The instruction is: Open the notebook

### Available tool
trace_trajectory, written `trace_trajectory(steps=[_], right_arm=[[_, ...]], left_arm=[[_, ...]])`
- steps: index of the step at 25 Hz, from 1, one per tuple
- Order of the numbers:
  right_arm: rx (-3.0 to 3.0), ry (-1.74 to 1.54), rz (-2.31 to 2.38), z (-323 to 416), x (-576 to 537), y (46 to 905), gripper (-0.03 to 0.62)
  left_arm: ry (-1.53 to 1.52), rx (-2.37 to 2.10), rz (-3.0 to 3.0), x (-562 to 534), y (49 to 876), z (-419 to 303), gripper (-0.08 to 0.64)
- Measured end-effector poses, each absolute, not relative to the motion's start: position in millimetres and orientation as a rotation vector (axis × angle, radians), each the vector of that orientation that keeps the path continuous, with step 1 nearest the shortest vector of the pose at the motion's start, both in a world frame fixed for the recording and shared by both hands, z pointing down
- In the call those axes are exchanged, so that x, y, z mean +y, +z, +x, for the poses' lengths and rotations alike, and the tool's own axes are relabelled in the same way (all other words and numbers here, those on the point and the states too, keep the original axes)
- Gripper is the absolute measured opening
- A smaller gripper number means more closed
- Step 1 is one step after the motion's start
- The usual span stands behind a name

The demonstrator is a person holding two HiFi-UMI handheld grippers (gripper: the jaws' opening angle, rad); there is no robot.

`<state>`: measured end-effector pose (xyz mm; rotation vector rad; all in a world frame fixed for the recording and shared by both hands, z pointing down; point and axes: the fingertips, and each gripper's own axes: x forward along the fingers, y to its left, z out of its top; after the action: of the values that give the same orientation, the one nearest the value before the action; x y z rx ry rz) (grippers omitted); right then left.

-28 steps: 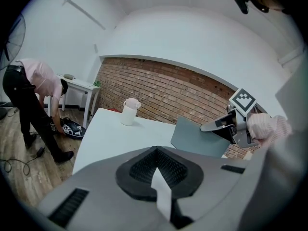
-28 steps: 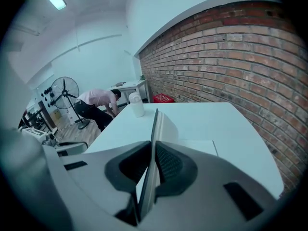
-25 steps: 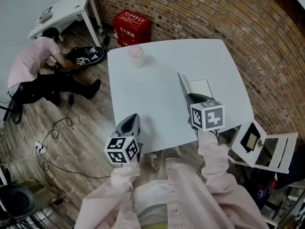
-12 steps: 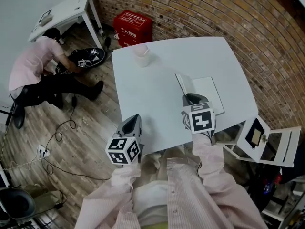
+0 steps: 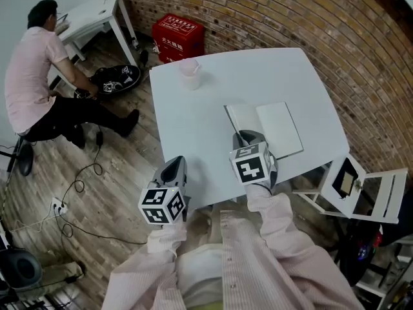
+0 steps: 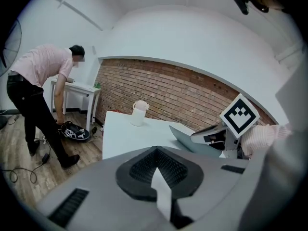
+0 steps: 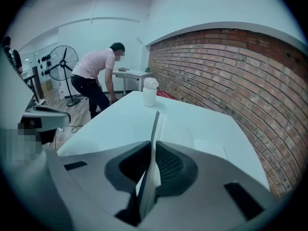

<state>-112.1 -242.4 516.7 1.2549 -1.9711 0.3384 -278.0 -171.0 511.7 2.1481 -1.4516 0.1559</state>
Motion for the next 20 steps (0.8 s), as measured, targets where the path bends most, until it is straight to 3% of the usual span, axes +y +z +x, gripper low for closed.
trace_trajectory(steps=[20], right_arm=[[-1.908, 0.322, 1.227, -137.5, -237.1, 566.2, 0.040]], left_arm=[[0.199, -1.452, 2.127, -169.4, 520.7, -285.2, -0.008]])
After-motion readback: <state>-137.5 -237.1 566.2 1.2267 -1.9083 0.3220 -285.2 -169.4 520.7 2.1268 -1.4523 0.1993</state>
